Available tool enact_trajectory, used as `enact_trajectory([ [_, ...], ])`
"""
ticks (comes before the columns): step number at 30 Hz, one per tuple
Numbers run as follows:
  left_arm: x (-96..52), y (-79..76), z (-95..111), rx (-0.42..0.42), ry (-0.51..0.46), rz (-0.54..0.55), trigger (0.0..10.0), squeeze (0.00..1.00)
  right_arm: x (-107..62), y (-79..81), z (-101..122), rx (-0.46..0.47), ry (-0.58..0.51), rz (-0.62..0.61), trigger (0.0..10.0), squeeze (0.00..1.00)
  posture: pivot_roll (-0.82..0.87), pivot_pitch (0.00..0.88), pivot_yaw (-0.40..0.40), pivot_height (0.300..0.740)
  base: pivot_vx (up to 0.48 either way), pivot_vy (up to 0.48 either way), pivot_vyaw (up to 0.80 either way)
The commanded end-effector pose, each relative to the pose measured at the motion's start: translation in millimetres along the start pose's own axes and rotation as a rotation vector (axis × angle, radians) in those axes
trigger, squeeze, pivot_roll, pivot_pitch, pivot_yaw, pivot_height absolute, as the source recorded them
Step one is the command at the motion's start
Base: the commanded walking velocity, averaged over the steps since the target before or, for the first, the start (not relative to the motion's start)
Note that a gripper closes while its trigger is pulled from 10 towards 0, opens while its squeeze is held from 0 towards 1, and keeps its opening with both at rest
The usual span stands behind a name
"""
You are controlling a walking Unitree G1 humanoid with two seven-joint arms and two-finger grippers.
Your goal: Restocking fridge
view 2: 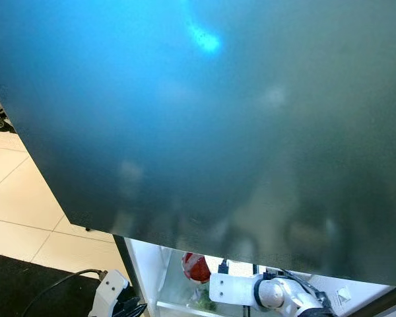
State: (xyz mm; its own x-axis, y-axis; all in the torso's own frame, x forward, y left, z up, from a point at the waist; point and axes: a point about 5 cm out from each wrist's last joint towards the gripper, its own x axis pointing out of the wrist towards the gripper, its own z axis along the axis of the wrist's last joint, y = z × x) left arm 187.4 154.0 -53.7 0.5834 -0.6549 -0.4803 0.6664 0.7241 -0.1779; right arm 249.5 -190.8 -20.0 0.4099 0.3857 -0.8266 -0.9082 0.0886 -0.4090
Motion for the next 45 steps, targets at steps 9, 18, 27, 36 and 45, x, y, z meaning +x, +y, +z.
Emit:
enact_trajectory([
  [9,-2.0,-1.5,7.7,0.091,-0.061,-0.025,10.0,0.0,-6.0,-3.5,14.4,-0.097,-0.073,0.059,10.0,0.0,-0.03,0.0,0.009,0.652,0.0,0.0,0.0],
  [18,-5.2,-0.7,10.7,0.142,-0.099,0.001,10.0,0.0,-9.8,-16.2,22.0,-0.103,-0.086,0.022,10.0,0.0,-0.02,0.0,0.014,0.617,0.0,0.0,0.0],
  [27,-6.7,3.0,14.3,0.171,-0.116,0.028,10.0,0.0,-15.1,-25.2,31.7,-0.121,-0.12,-0.005,10.0,0.0,-0.02,0.0,0.016,0.607,0.0,0.0,0.0],
  [36,-1.4,8.9,33.4,0.217,-0.196,0.073,10.0,0.0,-17.2,-30.7,40.5,-0.147,-0.137,-0.027,10.0,0.0,-0.02,0.0,0.02,0.607,0.0,0.0,0.0],
  [45,4.1,10.7,49.7,0.253,-0.26,0.079,10.0,0.0,-22.4,-37.7,44.1,-0.18,-0.121,-0.054,10.0,0.0,-0.02,0.0,0.019,0.598,0.0,0.0,0.0],
])
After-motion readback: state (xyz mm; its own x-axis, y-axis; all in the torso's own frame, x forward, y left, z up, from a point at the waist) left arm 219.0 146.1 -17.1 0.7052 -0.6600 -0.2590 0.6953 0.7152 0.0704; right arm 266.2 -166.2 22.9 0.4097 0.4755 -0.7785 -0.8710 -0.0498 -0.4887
